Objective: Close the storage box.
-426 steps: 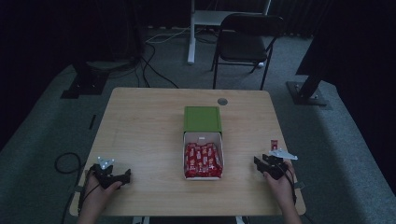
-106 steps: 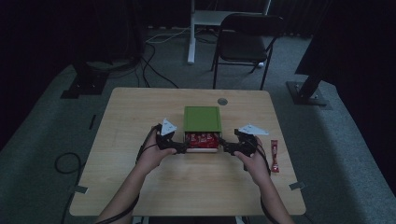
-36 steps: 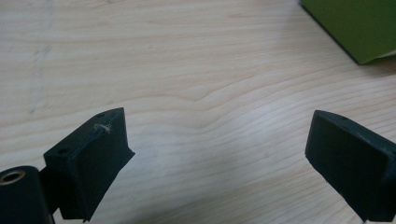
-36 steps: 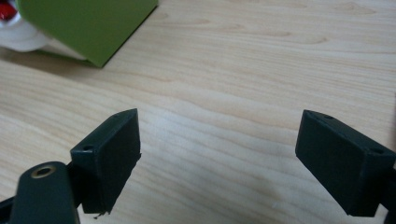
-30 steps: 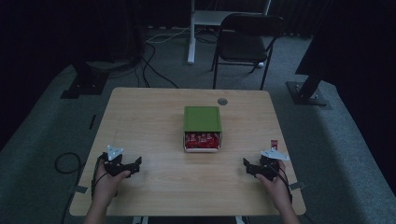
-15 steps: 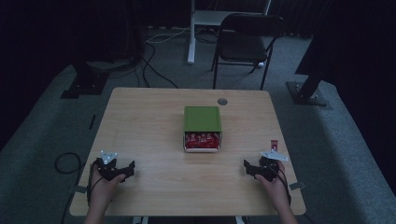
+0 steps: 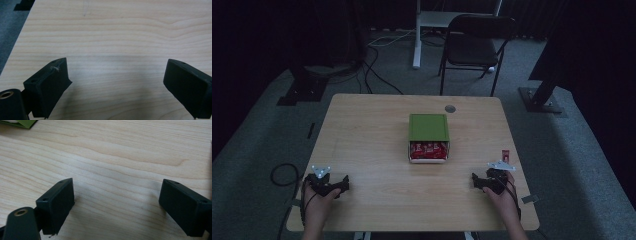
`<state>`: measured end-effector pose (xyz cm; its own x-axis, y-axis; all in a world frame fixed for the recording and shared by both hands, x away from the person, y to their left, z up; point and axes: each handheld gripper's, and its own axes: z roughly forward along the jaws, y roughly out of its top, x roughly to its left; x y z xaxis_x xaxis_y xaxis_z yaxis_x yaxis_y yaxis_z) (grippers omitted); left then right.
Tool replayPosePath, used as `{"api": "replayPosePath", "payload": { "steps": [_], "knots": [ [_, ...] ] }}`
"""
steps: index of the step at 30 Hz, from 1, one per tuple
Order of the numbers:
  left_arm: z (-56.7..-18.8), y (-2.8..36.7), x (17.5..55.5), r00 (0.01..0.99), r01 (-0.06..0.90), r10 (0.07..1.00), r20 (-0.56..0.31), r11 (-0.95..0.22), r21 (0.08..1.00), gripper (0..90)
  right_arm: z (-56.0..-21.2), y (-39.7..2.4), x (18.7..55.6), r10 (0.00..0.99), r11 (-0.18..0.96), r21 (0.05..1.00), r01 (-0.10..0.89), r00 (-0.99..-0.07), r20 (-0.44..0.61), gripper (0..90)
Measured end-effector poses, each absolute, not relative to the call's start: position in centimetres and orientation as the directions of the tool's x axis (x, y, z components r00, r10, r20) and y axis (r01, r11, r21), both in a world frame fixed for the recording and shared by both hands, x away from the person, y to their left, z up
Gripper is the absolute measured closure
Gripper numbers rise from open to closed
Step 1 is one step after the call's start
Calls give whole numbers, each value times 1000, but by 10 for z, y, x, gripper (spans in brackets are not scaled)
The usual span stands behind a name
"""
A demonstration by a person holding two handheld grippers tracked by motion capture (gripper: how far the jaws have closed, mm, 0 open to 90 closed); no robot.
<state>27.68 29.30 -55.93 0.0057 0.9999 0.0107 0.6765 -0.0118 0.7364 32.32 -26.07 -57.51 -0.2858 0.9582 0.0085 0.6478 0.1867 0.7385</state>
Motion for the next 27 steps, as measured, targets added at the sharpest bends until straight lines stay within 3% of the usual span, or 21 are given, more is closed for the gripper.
{"api": "replayPosePath", "payload": {
  "steps": [27],
  "knots": [
    [-569, 300, 279, -93, 704, 996, 11, 58, 707, 29, -575, -261, 323, 958, 185, 738, 649, -285, 10, 121]
  ]
}}
